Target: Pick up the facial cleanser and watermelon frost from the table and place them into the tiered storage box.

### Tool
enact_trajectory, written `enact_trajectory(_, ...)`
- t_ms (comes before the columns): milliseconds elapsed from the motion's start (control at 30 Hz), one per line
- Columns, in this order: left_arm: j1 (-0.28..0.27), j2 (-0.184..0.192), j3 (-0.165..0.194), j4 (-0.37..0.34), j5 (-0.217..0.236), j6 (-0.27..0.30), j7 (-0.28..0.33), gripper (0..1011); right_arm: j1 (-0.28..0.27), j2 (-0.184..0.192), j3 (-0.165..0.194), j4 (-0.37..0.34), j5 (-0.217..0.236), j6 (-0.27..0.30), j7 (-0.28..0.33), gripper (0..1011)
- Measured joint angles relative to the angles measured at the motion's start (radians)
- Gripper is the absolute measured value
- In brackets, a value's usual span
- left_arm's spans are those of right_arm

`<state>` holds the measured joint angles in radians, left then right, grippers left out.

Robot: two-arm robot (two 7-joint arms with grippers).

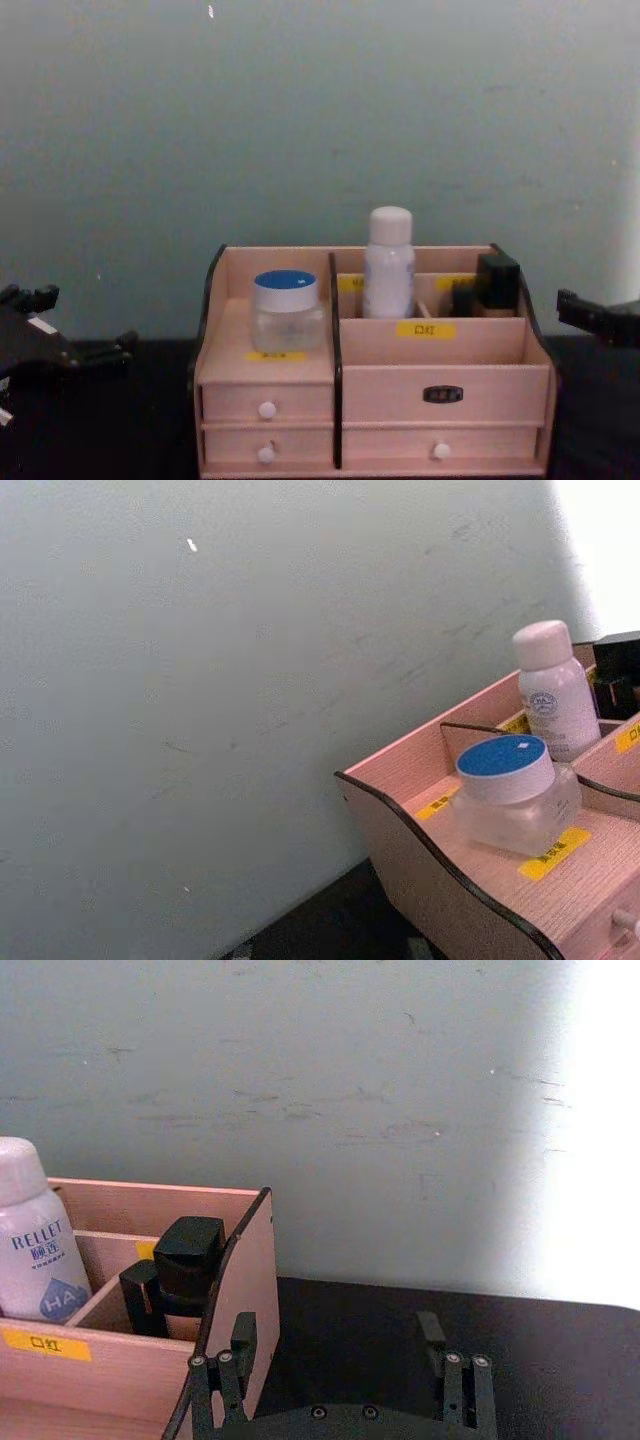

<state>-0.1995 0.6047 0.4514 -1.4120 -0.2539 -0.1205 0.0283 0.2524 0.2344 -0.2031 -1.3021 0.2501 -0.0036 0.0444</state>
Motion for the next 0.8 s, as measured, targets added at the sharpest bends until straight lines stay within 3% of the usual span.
enact_trajectory(800, 0.0, 0.0, 0.0, 0.0, 0.0, 0.0, 0.0, 1002, 0.0, 0.0, 0.0, 0.0, 0.001, 0.0, 0.0, 1003)
